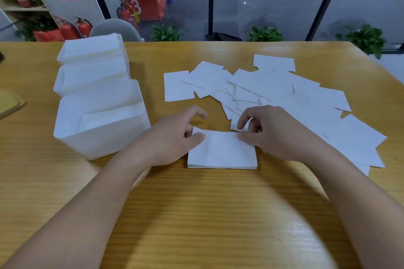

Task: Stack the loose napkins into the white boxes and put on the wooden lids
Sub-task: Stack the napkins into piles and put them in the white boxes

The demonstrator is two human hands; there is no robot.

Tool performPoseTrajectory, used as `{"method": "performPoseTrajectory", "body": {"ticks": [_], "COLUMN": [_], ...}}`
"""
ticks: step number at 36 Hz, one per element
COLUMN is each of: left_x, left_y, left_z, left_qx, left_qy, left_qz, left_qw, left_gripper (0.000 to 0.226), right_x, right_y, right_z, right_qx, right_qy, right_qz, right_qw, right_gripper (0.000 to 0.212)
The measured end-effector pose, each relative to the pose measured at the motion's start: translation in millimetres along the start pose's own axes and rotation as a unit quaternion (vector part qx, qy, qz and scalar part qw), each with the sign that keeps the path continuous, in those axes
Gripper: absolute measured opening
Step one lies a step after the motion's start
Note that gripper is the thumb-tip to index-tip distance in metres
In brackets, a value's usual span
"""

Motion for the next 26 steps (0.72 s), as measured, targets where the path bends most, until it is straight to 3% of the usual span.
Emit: {"method": "performPoseTrajectory", "body": {"ticks": [11, 15, 18, 26], "left_x": [-1, -6, -8, -14], "left_y": [6, 9, 15, 33], "left_z": [1, 3, 10, 33], "left_qx": [-0.014, -0.013, -0.007, -0.025], "left_qy": [-0.018, -0.085, -0.139, -0.179], "left_qz": [0.088, 0.103, 0.075, 0.168], "left_qw": [0.996, 0.991, 0.987, 0.969], "left_gripper": [0.039, 0.029, 0.022, 0.028], "right_x": [4, -4, 4, 25], "right_y": [-3, 2, 6, 16], "right_z": [2, 1, 0, -1], "right_qx": [-0.004, -0.015, -0.042, -0.077], "right_qy": [-0.016, -0.062, -0.036, -0.021], "right_qz": [-0.04, -0.057, -0.022, -0.045], "right_qw": [0.999, 0.996, 0.998, 0.996], "right_gripper": [0.015, 0.022, 0.017, 0.011]}}
Point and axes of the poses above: each hand's wrist, its own z-axis towards the middle knuckle, its own x-axis out of the palm, y = z × x, the point moved 6 cm from there along z, towards the middle knuckle, and after that the axes turned 7 degrees about x, right-handed, at the moved point
